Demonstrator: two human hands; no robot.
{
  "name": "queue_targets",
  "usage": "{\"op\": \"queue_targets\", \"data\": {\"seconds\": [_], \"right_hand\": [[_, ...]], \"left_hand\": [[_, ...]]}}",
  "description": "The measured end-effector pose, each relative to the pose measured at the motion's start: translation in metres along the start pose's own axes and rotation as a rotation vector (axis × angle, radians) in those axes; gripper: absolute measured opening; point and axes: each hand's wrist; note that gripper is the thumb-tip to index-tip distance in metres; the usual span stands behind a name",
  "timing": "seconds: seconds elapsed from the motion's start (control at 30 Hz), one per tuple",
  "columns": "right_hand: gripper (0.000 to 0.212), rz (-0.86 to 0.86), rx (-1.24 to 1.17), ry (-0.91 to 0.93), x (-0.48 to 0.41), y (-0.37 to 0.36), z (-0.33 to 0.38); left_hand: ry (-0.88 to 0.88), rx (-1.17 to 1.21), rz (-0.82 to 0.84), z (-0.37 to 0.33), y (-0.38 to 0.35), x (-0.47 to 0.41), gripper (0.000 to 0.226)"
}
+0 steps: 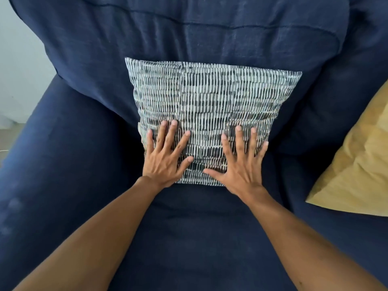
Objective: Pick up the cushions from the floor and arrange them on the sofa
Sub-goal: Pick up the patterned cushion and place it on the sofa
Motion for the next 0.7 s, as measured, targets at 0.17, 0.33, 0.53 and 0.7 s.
{"op": "queue_targets", "data": {"seconds": [0.17,0.33,0.53,0.7], "right_hand": [[0.115,0.04,0.017,-0.04,-0.01,-0.014,-0.03],[0.114,0.073,-0.009,-0.078,0.002,-0.004,-0.062],[0.102,-0.072,-0.022,0.053,-0.009,0.039,-0.056],[0.106,-0.114,0.097,0.168,-0.053,0.073,-0.022]], "left_hand": [[0.048,-0.04,0.02,0.021,-0.013,-0.013,0.072],[0.091,-0.048,0.035,0.05,-0.002,-0.005,0.072],[0.074,0.013,-0.01,0.053,0.033,-0.006,0.07],[0.007,-0.017,0.011,0.025,0.058,-0.047,0.071]]}}
Point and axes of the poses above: each hand's wrist, its own x-axis away from the middle knuckle, its own y-axis out of the back of the hand, z = x × y, and after that the axes turned 13 degrees about z, right-handed
